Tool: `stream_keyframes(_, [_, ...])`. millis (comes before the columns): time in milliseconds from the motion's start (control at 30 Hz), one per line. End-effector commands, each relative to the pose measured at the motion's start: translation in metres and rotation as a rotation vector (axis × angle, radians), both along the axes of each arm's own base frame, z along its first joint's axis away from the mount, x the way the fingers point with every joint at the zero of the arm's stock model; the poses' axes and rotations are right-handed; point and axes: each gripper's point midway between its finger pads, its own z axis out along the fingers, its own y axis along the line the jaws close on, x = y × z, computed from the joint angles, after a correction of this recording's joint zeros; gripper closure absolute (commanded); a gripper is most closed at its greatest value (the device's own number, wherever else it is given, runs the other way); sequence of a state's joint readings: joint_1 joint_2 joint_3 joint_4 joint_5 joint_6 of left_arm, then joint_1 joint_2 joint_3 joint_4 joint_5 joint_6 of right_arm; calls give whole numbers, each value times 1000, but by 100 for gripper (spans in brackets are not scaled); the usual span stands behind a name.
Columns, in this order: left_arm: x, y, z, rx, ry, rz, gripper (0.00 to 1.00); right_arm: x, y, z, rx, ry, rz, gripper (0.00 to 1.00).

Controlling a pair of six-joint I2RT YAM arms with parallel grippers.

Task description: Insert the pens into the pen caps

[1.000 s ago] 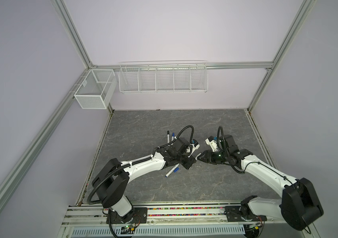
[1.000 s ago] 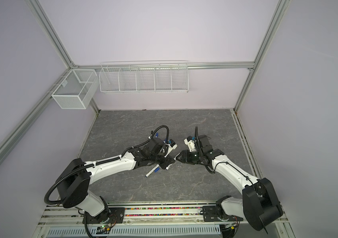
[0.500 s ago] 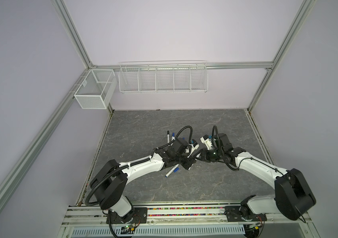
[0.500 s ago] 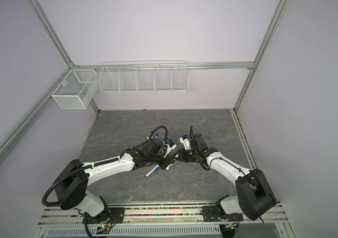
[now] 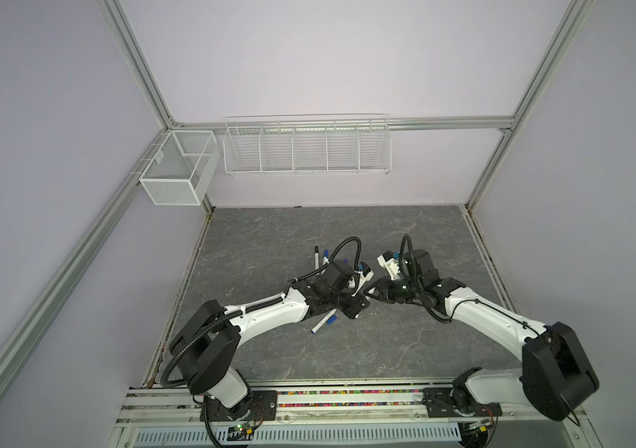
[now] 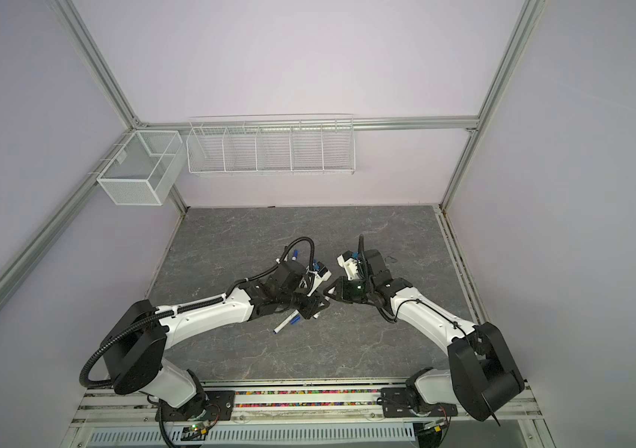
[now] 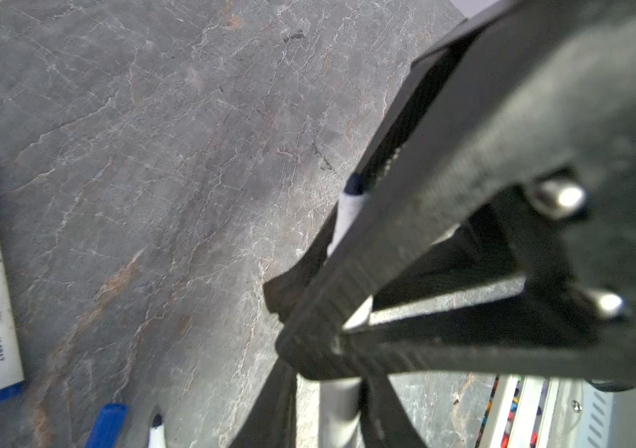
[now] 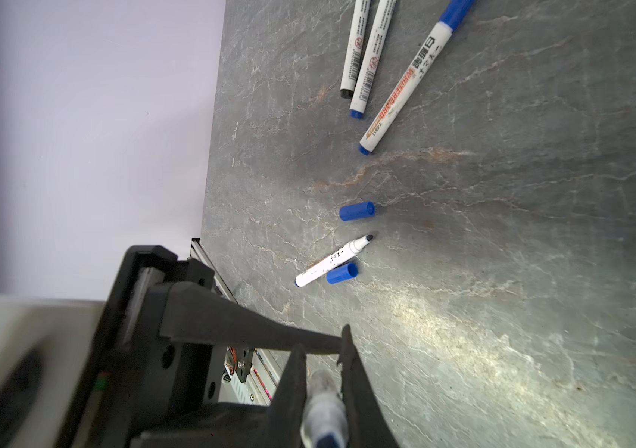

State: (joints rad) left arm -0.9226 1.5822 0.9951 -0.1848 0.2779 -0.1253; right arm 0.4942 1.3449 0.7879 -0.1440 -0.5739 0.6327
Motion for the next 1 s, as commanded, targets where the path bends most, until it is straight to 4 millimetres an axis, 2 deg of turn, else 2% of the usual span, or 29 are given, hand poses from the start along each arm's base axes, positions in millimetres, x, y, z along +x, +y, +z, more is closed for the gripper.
stream_keyframes(0, [0,-2,-5,12,6,-23,73,-2,0,9,18,-12,1,88])
stream_keyframes(233, [-4,-7,5,-31,5,-53,77,-2,0,7,17,-1,0,88])
stream_keyframes(300, [-6,-8,8,-47,7,-63,83,-1,0,6,16,4,-1,88])
stream_keyframes(333, [-7,-9,10,-54,5,-68,94,-1,0,5,14,5,-2,88])
stream_keyframes(367, [-7,-8,10,-58,3,-67,100,-1,0,4,13,8,-1,88])
stream_keyframes(433, [-4,-4,10,-65,5,-43,100,0,0,4,9,12,-3,86])
stream_keyframes(500, [5,4,10,-78,15,6,100,0,0,3,3,17,-2,80])
stream_keyframes(600, [28,25,11,-119,39,137,100,-1,-1,3,-15,17,1,61])
stream_keyframes(667, [44,44,12,-144,43,241,100,-2,-2,2,-42,11,-1,54])
stream_keyframes(800, [71,91,12,-147,32,505,100,-5,-2,-3,-149,-11,21,49])
stream_keyframes(833, [77,105,13,-136,15,582,100,-4,3,0,-170,-27,36,48])
stream_keyframes(967, [91,156,23,-73,-107,814,100,-6,25,-10,-236,-18,97,47])
